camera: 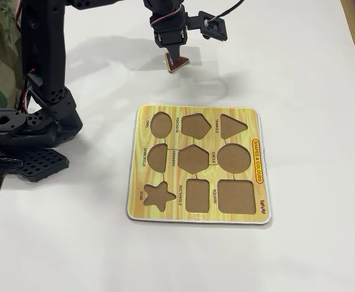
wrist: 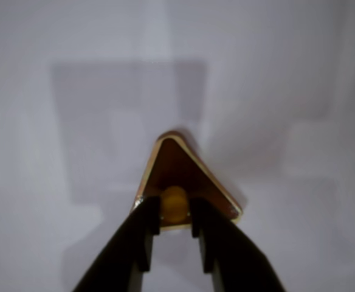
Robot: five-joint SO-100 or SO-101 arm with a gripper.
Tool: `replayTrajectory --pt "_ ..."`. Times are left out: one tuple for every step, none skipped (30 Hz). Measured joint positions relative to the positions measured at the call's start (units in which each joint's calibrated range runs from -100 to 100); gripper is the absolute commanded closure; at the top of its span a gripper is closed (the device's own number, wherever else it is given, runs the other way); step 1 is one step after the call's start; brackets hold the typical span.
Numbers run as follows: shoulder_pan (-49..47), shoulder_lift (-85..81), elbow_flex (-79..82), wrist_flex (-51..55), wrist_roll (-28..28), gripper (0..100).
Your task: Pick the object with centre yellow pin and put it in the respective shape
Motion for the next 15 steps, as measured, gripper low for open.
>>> replayTrajectory --pt "0.0 0.0 0.0 0.0 0.0 96" --pt "0.0 0.0 0.0 0.0 0.0 96" --pt "0.1 0.0 0.0 0.0 0.0 96" --pt "0.5 0.0 0.0 0.0 0.0 96" --pt "0.7 0.0 0.0 0.0 0.0 96" --pt "1.0 0.0 0.0 0.0 0.0 96" --pt "1.4 0.0 0.0 0.0 0.0 96" --pt "2.0 0.0 0.0 0.0 0.0 96" --pt "2.5 0.0 0.0 0.0 0.0 96" --pt "3.0 0.0 0.0 0.0 0.0 96" --pt "3.6 0.0 0.0 0.0 0.0 96" --pt "4.0 0.0 0.0 0.0 0.0 96" --pt "4.6 -0.2 0.0 0.0 0.0 96" --pt "5.2 -0.5 0.0 0.0 0.0 96" --pt "5.8 -0.9 0.0 0.0 0.0 96"
